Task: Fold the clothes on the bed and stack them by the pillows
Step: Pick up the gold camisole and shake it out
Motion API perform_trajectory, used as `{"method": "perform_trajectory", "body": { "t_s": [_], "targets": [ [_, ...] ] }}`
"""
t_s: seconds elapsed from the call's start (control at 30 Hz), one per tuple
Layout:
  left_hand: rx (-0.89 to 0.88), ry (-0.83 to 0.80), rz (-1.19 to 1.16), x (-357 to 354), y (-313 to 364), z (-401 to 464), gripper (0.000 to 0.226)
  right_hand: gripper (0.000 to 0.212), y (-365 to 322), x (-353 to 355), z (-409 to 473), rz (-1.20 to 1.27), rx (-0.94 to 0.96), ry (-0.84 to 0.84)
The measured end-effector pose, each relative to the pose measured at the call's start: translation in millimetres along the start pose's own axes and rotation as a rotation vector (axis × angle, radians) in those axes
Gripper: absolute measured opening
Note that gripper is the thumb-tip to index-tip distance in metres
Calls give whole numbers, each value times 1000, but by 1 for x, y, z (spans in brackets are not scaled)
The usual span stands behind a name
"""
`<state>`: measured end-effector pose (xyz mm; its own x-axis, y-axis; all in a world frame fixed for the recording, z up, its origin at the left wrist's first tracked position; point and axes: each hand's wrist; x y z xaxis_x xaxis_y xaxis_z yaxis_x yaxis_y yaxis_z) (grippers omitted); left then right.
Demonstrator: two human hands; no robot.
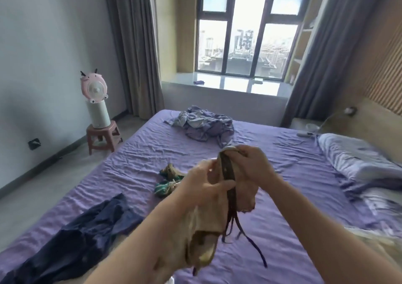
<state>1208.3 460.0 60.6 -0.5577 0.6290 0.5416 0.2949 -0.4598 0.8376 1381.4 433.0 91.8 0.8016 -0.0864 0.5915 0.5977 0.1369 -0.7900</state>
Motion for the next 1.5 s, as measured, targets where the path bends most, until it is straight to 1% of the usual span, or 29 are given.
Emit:
{"method": "perform_trajectory", "body": {
  "t_s": [0.07, 0.13, 0.27, 0.33, 0.4, 0.5, 0.7, 0.73, 0.8, 0.87, 0.9, 0.93, 0.97, 1.03, 1.1, 1.17, 1.23, 1.27, 1.3, 1.33, 1.37, 1.4, 1.43, 1.5],
  "targets": [
    [-37, 0, 38, -7, 33, 11, 48, 10, -17, 38, -13, -12, 8, 58],
    [-36, 47, 119, -13, 61, 23, 49, 15, -29, 75, -28, -53, 1, 96],
    [3, 82, 167, -13, 108, 37, 32, 31, -38, 144, -67, -81, -60, 137],
    [-18, 112, 163, -11, 129, 43, 22, 38, -38, 174, -87, -100, -86, 147],
    [-58, 137, 109, -12, 149, 47, 15, 41, -36, 199, -107, -123, -113, 131],
    [-74, 104, 68, -19, 175, 57, 12, 41, -30, 231, -134, -142, -149, 90],
    [-45, 47, 118, -35, 203, 75, 19, 25, 0, 279, -176, -87, -204, 102],
    [-31, 18, 145, -38, 207, 78, 20, 23, 7, 286, -181, -89, -203, 121],
    [13, -113, 234, -42, 214, 83, 29, 21, 21, 298, -188, -108, -192, 165],
    [50, -298, 349, -47, 221, 85, 49, 20, 34, 305, -191, -116, -173, 194],
    [46, -367, 406, -50, 222, 88, 61, 20, 39, 306, -192, -113, -165, 202],
    [29, -397, 472, -52, 221, 93, 69, 22, 43, 308, -191, -114, -157, 202],
    [10, -390, 537, -54, 219, 98, 72, 25, 47, 308, -190, -118, -152, 192],
    [-37, -304, 569, -56, 217, 105, 68, 30, 54, 309, -185, -159, -158, 148],
    [-82, -220, 465, -54, 215, 112, 49, 32, 58, 311, -179, -222, -188, 58],
    [-93, -139, 356, -48, 214, 117, 26, 35, 59, 313, -177, -245, -239, -100],
    [-84, -26, 322, -40, 211, 122, 10, 39, 64, 313, -173, -328, -281, -240],
    [-72, 26, 332, -36, 209, 125, 6, 36, 68, 313, -170, -407, -279, -265],
    [-59, 61, 350, -33, 207, 127, 9, 30, 74, 311, -166, -486, -261, -255],
    [-50, 81, 354, -32, 205, 129, 17, 20, 79, 308, -160, -547, -230, -220],
    [-39, 99, 322, -33, 203, 129, 26, 10, 83, 304, -155, -580, -200, -171],
    [-25, 118, 260, -35, 202, 129, 33, 7, 85, 300, -152, -583, -181, -125],
    [-7, 139, 196, -37, 200, 129, 38, 9, 88, 297, -149, -551, -168, -83],
    [14, 164, 87, -41, 195, 128, 40, 9, 96, 290, -145, -398, -139, -16]
  ]
}}
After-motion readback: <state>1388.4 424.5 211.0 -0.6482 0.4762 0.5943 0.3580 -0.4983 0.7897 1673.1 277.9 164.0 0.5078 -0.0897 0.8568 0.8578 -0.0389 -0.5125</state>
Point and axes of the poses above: each hand's wrist, its own z-axis towards the middle knuckle, its own x-axis out of the back of the hand, y = z × x, and after that the axes turned 15 degrees about -y, right-handed
